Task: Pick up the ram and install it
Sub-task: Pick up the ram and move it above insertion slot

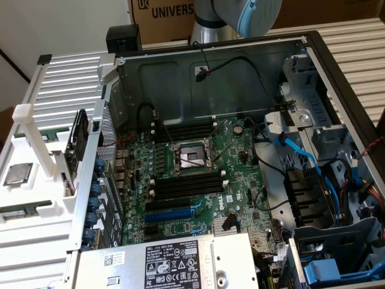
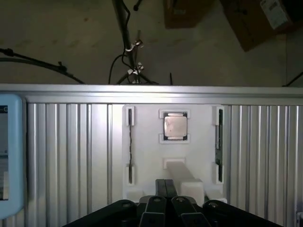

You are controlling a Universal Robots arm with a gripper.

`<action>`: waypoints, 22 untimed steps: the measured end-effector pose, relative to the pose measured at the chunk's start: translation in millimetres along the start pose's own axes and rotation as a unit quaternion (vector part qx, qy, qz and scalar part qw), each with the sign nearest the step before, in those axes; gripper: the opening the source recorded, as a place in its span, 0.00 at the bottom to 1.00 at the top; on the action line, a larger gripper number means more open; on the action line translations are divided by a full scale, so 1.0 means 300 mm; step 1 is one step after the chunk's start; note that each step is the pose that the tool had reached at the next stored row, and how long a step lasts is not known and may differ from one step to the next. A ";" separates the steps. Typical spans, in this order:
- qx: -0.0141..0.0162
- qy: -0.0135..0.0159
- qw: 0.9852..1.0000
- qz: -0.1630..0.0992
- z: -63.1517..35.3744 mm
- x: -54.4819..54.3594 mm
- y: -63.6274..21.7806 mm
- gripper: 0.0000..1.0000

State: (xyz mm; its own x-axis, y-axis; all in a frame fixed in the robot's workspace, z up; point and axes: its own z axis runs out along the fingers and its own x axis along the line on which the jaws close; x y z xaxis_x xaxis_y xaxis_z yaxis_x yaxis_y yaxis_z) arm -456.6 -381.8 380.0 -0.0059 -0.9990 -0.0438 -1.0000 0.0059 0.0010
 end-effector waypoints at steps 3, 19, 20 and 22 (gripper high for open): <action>0.000 0.000 1.000 -0.001 0.010 0.016 0.006 0.10; -0.001 0.001 1.000 -0.015 0.128 0.091 -0.033 0.10; 0.000 0.001 1.000 -0.015 0.134 0.094 -0.033 0.10; -0.001 0.001 1.000 -0.016 0.152 0.097 -0.034 0.10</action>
State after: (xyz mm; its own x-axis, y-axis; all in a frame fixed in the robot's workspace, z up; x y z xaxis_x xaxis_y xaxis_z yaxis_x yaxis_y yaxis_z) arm -446.5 -409.0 333.2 0.0258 -0.9988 -0.0423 -0.9997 -0.0258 0.0008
